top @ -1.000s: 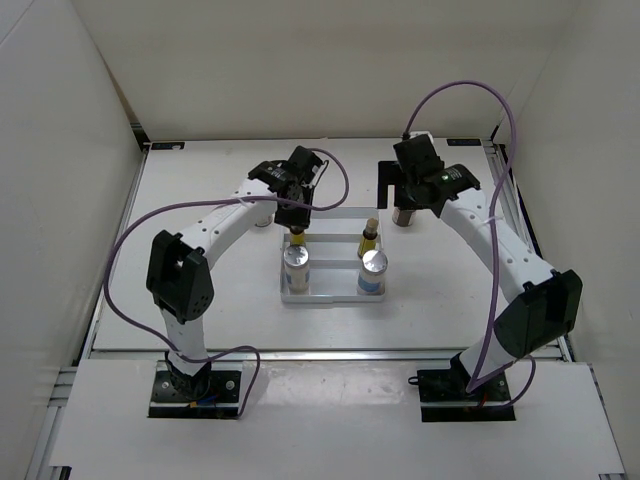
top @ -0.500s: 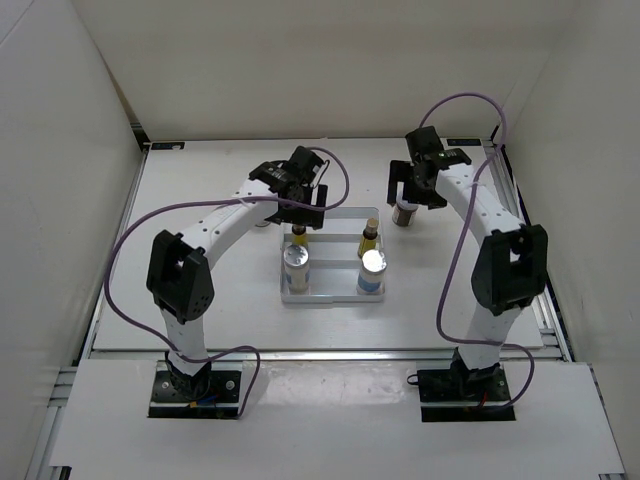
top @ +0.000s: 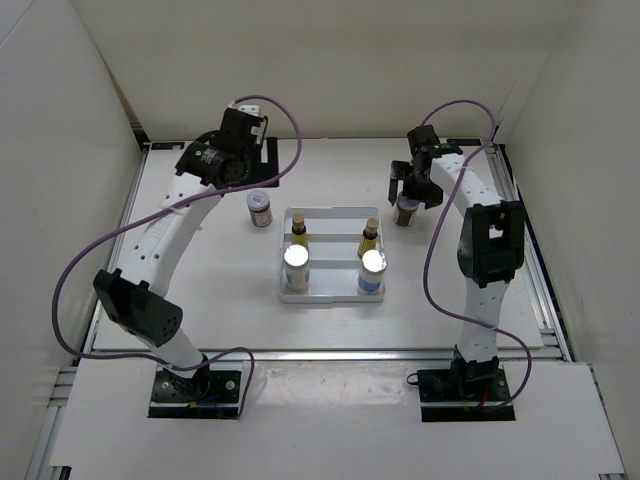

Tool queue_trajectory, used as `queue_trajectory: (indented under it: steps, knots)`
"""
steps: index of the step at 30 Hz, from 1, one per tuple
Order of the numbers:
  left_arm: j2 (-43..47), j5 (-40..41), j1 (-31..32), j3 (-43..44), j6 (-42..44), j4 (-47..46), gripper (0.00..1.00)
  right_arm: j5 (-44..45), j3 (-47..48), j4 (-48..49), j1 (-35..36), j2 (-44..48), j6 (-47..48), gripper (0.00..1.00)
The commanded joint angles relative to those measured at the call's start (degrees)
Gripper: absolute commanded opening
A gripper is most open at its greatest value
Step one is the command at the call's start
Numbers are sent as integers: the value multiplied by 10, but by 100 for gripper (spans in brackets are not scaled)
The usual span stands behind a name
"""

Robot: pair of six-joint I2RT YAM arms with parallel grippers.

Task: Organize the condiment bottles

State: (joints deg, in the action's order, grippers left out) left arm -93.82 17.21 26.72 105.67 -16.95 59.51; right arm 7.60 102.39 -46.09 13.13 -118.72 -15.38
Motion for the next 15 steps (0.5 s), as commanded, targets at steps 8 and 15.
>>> queue_trajectory:
  steps: [8,15]
  knots:
    - [15,14,-79,-87,15,-4,100,25,43,5,6,29,13,30]
    - [10,9,-97,-121,4,-22,100,58,59,18,66,96,41,14]
